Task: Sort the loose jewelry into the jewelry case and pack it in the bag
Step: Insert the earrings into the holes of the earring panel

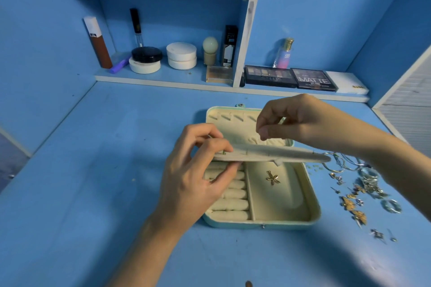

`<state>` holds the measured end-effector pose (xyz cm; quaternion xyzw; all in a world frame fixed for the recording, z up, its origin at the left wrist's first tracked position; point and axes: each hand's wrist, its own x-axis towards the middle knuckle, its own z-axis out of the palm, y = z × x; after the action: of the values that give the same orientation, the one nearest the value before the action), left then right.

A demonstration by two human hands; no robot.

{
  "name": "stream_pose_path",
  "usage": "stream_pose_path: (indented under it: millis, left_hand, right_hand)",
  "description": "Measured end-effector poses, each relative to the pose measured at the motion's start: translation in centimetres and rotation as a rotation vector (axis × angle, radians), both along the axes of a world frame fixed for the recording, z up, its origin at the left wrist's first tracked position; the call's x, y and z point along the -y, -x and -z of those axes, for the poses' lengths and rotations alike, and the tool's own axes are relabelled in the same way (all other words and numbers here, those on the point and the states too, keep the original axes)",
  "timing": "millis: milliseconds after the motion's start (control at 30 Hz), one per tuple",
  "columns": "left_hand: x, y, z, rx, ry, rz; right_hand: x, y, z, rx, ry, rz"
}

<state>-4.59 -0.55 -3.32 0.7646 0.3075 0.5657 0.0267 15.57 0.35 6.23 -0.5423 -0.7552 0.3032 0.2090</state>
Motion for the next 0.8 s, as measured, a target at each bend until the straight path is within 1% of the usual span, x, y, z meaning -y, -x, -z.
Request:
stream_pose_path:
  millis: [67,233,300,533,733,800]
  left_hand:
    - [0.0,0.0,0.1,-0.01,-0.015,-0.005]
    - [0.0,0.3,0.2,-0.045,-0.045,-0.012]
    - [0.0,0.3,0.3,-0.041,-0.046,-0.014]
    - [-0.1,0.3,0.3,-0.033,-0.052,-0.006]
    - [-0.2,0.3,0.4,-0.04,-0.066,-0.002]
    - [-0.2,0.3,0.5,-0.043,-0.067,0.001]
  right_hand:
    - [-1.4,-0.5,0.7,0.057,-0.01,0.01]
    - [-4.3,-0.8,3.3,0.3,-0.109,-0.017]
    - [-5.1,-0.8,4.0,0.355,-0.129,-0.012]
    - [-5.9,-0.6,4.9,0.404,-0.148,-0.017]
    - [-5.8,-1.4,4.2,0.37,-0.154,0.023]
    - [-5.3,-1.4,3.3,0.335,-0.184,0.039]
